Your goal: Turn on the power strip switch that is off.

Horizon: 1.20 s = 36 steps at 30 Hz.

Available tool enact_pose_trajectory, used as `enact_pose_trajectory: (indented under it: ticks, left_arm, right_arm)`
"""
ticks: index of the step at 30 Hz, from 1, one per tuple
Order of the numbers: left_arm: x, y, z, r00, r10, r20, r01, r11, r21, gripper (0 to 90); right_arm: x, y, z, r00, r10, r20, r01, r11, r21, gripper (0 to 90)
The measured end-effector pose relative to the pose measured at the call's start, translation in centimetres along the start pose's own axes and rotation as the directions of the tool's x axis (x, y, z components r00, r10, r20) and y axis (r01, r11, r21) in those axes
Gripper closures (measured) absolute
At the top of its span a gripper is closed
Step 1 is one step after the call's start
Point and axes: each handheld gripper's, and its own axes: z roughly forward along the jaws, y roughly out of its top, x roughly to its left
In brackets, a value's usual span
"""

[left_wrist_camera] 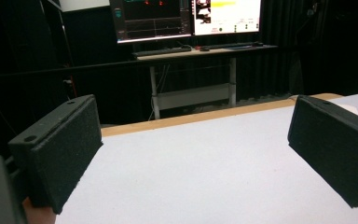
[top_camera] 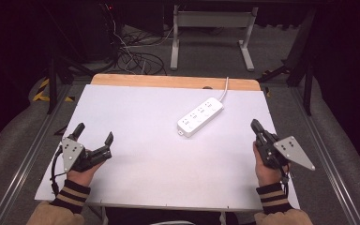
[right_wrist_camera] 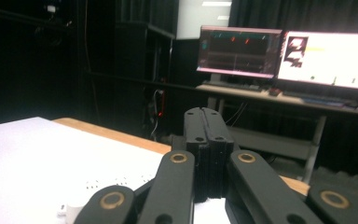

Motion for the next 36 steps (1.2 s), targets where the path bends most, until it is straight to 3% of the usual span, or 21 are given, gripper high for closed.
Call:
enact_pose_trajectory:
  ticks: [5,13,14,15,16,17,18,19,21,24,36]
  left_arm:
    - [-0.1,0.0,0.1,1.0,0.004,0.003,-0.004,1.0,0.0,3.4]
    - [0.0,0.0,0.0,1.0,0.006,0.006,-0.006,1.0,0.001,3.4]
    - [0.0,0.0,0.0,1.0,0.006,0.007,-0.006,1.0,0.001,3.4]
    - [0.0,0.0,0.1,1.0,0.007,0.007,-0.007,1.0,0.001,3.4]
    - [0.0,0.0,0.1,1.0,0.004,0.005,-0.004,1.0,0.001,3.4]
    - [0.0,0.0,0.1,1.0,0.004,0.005,-0.004,1.0,0.002,3.4]
    - [0.0,0.0,0.1,1.0,0.004,0.005,-0.004,1.0,0.002,3.4]
    - [0.0,0.0,0.1,1.0,0.004,0.004,-0.004,1.0,0.001,3.4]
    - [0.0,0.0,0.1,1.0,0.006,0.005,-0.006,1.0,0.001,3.4]
    - [0.0,0.0,0.1,1.0,0.005,0.005,-0.005,1.0,0.001,3.4]
    - [0.0,0.0,0.1,1.0,0.002,0.008,-0.002,1.0,0.003,3.4]
  right_arm:
    - [-0.5,-0.8,-0.2,0.9991,0.037,0.018,-0.037,0.999,-0.017,90.0]
    - [-0.2,-1.0,-0.2,0.9995,0.001,0.031,0.0,0.999,-0.034,89.7]
    - [-0.2,-1.1,-0.2,0.9993,0.0,0.036,0.001,0.999,-0.033,83.7]
    - [0.0,-1.2,0.0,0.9986,-0.02,0.049,0.021,0.999,-0.033,65.1]
    - [0.0,-1.2,0.0,0.9986,-0.02,0.049,0.021,0.999,-0.033,65.1]
    - [0.0,-1.3,0.1,0.9979,-0.026,0.059,0.028,0.999,-0.037,52.0]
    - [0.1,-1.6,0.6,0.9968,-0.025,0.076,0.028,0.999,-0.036,26.7]
    - [0.1,-1.6,0.6,0.9968,-0.025,0.076,0.028,0.999,-0.036,26.7]
    - [0.2,-1.7,0.9,0.9938,-0.016,0.11,0.019,0.999,-0.026,14.0]
    - [0.1,-1.8,1.0,0.9937,-0.016,0.111,0.017,1.0,-0.011,7.1]
    - [0.2,-1.9,1.2,0.9917,-0.018,0.127,0.02,1.0,-0.012,4.0]
